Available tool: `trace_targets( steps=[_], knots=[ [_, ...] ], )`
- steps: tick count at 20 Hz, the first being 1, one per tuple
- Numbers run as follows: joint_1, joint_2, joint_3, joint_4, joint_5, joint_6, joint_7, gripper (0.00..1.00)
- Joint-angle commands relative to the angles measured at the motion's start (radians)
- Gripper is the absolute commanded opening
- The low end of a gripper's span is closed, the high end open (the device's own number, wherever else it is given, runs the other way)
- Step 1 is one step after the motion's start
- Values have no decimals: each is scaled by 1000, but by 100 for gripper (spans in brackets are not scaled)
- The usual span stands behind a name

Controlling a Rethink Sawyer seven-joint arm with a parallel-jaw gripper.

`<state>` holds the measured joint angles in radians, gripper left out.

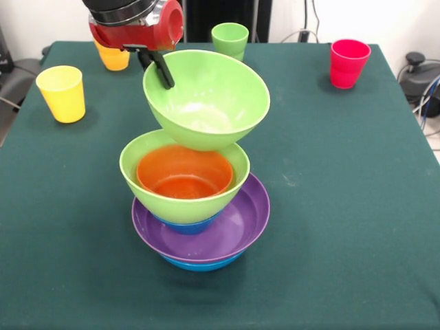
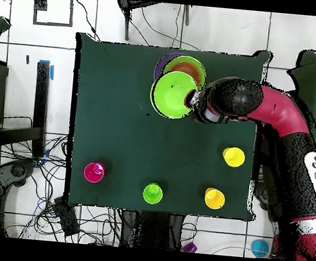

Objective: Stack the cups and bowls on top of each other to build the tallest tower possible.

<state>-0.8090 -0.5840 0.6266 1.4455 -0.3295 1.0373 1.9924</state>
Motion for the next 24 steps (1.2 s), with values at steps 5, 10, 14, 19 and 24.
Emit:
trace_targets(
  steps=[5,10,14,19,24],
  knots=[
    [28,45,25,-64,-44,2,-179,0],
    [25,49,22,-56,-54,-22,-176,0],
    [30,67,21,-81,-61,-19,-183,0],
    [33,88,18,-109,-75,-23,-192,0],
    [37,102,19,-136,-72,-6,-196,0]
  ],
)
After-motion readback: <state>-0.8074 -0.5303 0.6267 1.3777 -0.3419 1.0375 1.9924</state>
